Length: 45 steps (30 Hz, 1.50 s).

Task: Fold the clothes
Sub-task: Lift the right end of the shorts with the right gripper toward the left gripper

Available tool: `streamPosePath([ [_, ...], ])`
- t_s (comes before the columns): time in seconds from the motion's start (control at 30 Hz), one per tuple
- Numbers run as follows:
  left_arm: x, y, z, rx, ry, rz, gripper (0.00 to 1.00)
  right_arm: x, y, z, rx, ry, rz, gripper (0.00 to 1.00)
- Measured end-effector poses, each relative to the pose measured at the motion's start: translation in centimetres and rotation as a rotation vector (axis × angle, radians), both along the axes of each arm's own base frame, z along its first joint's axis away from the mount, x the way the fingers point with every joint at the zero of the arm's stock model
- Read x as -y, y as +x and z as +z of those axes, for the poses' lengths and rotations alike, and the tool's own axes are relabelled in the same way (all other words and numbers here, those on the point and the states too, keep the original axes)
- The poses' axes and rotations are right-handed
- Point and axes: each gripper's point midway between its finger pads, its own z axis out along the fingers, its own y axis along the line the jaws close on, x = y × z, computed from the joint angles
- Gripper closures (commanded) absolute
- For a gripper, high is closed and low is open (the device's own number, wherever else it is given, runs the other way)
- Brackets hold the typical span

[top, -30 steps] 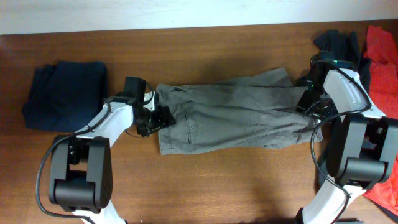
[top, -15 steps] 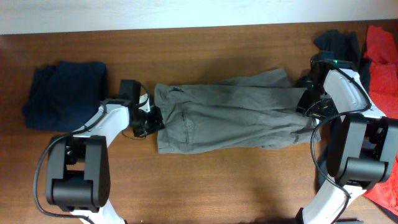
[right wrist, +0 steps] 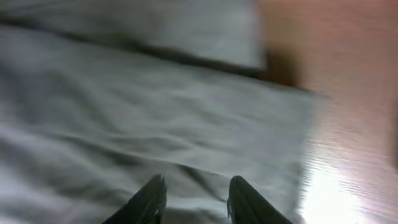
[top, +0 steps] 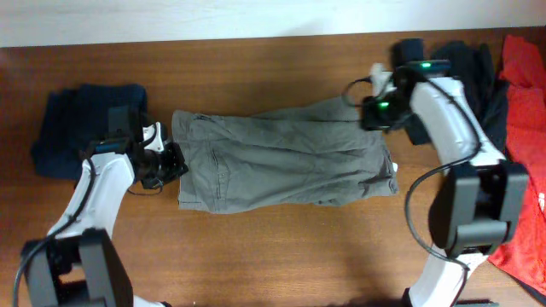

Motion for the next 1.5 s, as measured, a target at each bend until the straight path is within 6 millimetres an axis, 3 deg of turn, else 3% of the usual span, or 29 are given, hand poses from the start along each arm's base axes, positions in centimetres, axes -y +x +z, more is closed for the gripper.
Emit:
streamPosePath([
  [0.17, 0.0, -0.6, 2.9, 0.067, 0.013, -0.008, 1.00, -6.5, 1.2, 0.6, 0.098, 0.063, 0.136, 0.63],
  [0.3, 0.0, -0.8, 5.3, 0.135, 0.022, -0.008, 1.00, -10.1, 1.4, -0.4, 0.109, 0.098, 0.189, 0.66],
  [0.43, 0.0, -0.9, 6.4, 0.168, 0.026, -0.007, 1.00, -12.5, 0.5, -2.3, 0.061, 0.131, 0.230, 0.65],
  [0.77, 0.1, -1.7, 6.8, 0.154, 0.025, -0.008, 1.00, -19.3, -2.7, -6.9, -0.019, 0.146, 0.380, 0.65],
  [0.93, 0.8, -0.7, 9.6, 0.219, -0.018, -0.026, 1.00, -21.6, -3.8, -9.2, -0.043, 0.147, 0.432, 0.65],
  [1.0, 1.6, 0.3, 12.0, 0.284, -0.061, -0.048, 1.00, -22.6, -3.7, -9.1, -0.020, 0.156, 0.449, 0.65],
  [1.17, 3.0, 0.9, 15.6, 0.371, -0.140, -0.090, 1.00, -25.3, -3.9, -8.9, 0.036, 0.185, 0.501, 0.65],
  [1.43, 3.8, 0.7, 16.3, 0.378, -0.196, -0.103, 1.00, -30.3, -5.6, -8.6, 0.079, 0.250, 0.552, 0.65],
  [1.5, 3.8, 0.7, 16.3, 0.380, -0.199, -0.105, 1.00, -30.7, -5.9, -8.5, 0.080, 0.254, 0.554, 0.64],
])
